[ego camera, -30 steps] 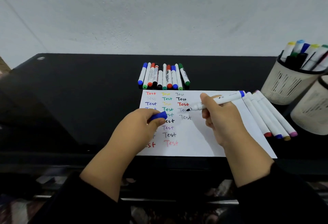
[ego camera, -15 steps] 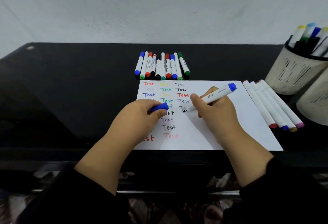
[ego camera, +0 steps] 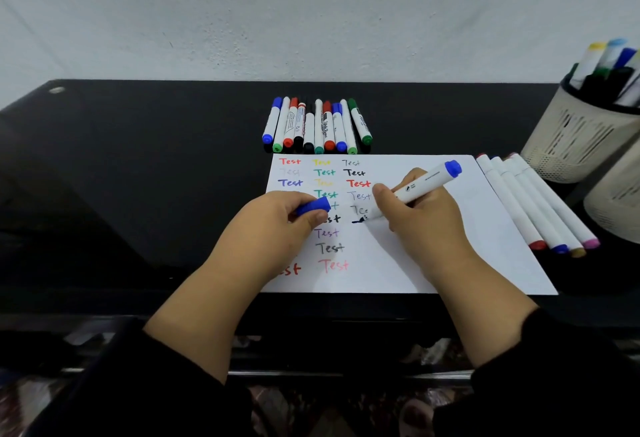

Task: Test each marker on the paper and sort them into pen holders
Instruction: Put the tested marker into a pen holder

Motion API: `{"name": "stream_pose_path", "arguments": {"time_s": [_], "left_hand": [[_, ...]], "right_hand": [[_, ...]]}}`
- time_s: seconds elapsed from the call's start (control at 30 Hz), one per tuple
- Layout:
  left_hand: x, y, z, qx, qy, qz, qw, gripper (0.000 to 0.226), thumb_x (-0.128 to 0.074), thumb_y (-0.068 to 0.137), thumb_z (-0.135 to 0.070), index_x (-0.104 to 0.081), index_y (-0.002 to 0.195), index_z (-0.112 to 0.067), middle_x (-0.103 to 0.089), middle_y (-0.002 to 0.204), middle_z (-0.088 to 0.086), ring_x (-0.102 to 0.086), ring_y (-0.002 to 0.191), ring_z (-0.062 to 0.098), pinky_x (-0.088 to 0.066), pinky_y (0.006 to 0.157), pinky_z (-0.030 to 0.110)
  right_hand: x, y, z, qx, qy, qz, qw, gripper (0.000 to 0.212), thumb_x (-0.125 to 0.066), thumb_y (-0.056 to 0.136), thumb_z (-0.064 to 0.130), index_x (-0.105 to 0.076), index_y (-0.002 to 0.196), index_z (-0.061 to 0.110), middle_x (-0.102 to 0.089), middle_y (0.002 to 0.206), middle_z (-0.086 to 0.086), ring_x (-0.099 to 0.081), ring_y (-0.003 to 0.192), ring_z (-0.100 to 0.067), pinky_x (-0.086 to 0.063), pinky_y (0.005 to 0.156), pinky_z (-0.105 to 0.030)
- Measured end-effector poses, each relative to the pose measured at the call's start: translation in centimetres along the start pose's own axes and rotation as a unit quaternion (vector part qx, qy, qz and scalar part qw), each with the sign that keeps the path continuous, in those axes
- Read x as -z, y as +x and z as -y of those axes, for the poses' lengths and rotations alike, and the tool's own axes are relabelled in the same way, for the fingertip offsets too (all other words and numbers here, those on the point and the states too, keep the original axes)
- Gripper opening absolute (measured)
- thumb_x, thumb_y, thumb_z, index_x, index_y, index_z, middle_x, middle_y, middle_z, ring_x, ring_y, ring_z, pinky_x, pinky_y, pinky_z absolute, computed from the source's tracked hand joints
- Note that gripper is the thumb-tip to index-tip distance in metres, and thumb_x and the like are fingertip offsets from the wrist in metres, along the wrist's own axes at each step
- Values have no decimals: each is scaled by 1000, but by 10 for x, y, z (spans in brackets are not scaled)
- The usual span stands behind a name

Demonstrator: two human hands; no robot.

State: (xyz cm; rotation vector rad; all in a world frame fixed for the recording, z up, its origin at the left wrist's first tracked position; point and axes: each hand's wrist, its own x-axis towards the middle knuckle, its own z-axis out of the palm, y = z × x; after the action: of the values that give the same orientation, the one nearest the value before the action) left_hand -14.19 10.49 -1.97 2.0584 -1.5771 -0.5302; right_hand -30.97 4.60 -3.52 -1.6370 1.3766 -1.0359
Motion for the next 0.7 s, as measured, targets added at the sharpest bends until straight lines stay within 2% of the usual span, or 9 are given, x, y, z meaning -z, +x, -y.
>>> {"name": "stream_pose_path", "arguments": {"time_s": [0.2,0.3,0.5,0.7], "left_hand": [[-1,1,-1,-1,-3,-3,1000,32,-50,91,-45,-58,120,-34,-48,81,-21,-48,75,-1,-34,57,15],[-1,1,0,1,-11,-7,1000,31,-51,91,-44,-59,119,-33,-48,80,-22,-47,74,-2,-33,57,15],[-1,1,0,-2,-9,-5,1000,31,-51,91,-44,-59,119,-33,-49,82,-21,-47,76,-2,-34,58,14],[-1,1,0,0,-8,-3,1000,30,-51,91,-44,-59,119,-34,-48,82,-21,-47,76,-2,-35,58,14]], "right_hand": [[0,1,-2,2,-11,6,1000,36,-62,88,21,-38,62,15,-42,54,6,-40,46,-4,-30,46,-15],[0,2,-4,-3,7,-18,1000,38,-62,88,22,-36,61,16,-40,51,7,-40,43,-1,-29,44,-14],[0,1,-3,18,-23,-18,999,31,-60,89,21,-39,67,12,-43,59,0,-39,53,-11,-30,46,-15],[0,0,-3,16,-30,-21,999,33,-60,89,20,-37,65,13,-42,58,1,-38,53,-11,-30,46,-15]]}}
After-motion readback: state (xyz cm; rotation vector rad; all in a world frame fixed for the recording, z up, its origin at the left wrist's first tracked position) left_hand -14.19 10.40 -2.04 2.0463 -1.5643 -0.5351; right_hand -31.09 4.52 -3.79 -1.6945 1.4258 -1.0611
